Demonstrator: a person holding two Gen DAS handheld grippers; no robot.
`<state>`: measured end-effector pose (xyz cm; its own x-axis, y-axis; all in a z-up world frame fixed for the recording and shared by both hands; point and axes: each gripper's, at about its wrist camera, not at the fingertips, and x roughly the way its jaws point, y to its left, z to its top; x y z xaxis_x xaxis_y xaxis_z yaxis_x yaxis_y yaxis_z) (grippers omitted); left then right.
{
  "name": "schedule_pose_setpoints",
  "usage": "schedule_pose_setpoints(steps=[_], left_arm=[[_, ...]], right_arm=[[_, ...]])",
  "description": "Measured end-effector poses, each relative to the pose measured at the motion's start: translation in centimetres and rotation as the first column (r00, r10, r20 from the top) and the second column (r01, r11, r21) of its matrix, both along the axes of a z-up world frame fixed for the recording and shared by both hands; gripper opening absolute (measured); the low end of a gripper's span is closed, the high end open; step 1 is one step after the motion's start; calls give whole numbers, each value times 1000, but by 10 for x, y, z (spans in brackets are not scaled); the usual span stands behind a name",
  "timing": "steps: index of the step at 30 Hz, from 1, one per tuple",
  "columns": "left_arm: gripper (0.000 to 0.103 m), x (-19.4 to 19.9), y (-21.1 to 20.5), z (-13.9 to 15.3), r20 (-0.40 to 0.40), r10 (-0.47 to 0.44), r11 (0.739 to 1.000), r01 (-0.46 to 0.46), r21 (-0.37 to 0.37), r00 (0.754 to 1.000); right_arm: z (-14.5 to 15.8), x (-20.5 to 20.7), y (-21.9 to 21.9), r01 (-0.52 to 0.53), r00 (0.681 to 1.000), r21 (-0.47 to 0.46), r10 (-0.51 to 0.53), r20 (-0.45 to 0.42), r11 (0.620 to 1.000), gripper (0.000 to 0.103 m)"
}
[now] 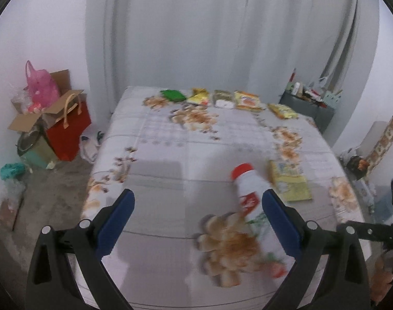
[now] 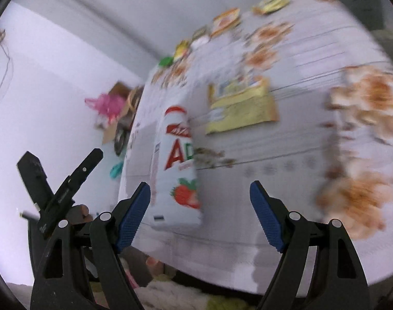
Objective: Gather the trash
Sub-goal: 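Grasp the white AD drink bottle with the right tool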
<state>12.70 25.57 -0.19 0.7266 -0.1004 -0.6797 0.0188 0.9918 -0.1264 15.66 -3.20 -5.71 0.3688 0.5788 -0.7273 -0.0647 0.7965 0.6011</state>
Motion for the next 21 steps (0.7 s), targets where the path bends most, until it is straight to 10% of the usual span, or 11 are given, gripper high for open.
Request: schedule_pose_setpoints(steps=[10, 13, 21], left_arm=[[97, 3, 43, -18, -49, 84, 996, -84, 0, 995], [97, 4, 50, -20, -54, 98, 995, -99, 1, 994], [97, 18, 42, -20, -61, 77, 993, -82, -85, 995]], right_arm=[[-20, 60, 88, -197, 980, -273, 198, -23, 942, 73], [-29, 61, 95, -227, 974, -275, 225, -40, 934, 58], [-29, 16, 81, -253, 964, -264, 264, 5, 930, 58]])
